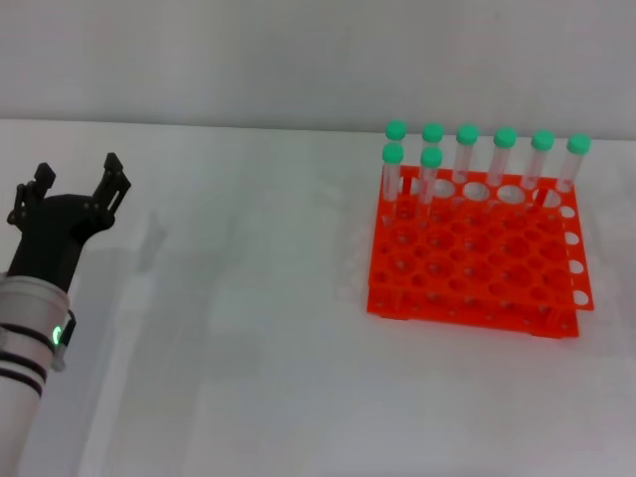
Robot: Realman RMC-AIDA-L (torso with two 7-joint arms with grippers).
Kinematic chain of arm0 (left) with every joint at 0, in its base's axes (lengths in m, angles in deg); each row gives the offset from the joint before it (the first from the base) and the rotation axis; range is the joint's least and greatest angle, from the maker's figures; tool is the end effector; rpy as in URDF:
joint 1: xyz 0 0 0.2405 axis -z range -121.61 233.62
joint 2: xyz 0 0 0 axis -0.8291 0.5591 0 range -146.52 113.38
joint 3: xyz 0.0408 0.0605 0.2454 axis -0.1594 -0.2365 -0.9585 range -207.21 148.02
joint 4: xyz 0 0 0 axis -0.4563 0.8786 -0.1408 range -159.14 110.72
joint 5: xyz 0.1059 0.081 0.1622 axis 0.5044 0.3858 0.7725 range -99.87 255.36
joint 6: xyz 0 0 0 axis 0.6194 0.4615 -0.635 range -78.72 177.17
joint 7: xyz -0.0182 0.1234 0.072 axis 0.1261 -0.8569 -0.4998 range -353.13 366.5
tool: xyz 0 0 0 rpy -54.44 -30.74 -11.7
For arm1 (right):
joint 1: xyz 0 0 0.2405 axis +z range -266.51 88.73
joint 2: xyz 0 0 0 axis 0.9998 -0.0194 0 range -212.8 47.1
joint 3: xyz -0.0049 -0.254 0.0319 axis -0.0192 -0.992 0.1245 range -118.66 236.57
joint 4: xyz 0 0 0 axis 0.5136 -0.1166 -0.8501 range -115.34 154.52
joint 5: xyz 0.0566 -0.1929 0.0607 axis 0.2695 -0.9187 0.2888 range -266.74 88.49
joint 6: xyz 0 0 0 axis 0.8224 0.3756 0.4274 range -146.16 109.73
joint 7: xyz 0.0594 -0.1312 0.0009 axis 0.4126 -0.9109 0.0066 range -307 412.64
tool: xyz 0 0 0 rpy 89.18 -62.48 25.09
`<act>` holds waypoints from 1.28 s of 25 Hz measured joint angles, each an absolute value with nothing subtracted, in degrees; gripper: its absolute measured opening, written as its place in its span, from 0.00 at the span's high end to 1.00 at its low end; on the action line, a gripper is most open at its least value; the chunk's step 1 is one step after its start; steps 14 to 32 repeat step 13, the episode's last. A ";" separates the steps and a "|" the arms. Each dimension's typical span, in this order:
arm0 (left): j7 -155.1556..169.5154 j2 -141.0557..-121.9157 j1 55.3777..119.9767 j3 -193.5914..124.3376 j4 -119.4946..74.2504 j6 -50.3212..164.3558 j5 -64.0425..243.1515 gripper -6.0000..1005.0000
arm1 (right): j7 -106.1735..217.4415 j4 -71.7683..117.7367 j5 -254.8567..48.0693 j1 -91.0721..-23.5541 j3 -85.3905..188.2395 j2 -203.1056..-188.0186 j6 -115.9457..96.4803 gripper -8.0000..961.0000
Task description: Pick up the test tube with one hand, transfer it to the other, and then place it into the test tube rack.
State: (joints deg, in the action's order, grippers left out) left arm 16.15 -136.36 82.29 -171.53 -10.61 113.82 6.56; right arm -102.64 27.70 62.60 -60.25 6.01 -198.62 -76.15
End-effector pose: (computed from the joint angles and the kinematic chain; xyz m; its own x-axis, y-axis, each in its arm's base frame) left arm -0.3227 0.3395 -0.0187 0.5615 -0.0361 0.8267 0.8269 -0.0139 -0.5622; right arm 0.3579 0.3686 0.0506 0.6686 -0.0018 -0.7436 -0.7430 -0.0423 -0.6680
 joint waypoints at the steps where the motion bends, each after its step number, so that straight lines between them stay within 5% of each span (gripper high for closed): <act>1: 16.59 -136.36 82.91 -171.05 -10.94 113.13 6.19 0.12 | -103.15 27.70 62.62 -59.94 6.77 -198.64 -75.85 0.17; 32: 17.96 -136.14 87.10 -166.77 -13.10 110.61 6.03 0.12 | -104.32 27.80 62.66 -55.94 9.91 -198.51 -71.71 0.17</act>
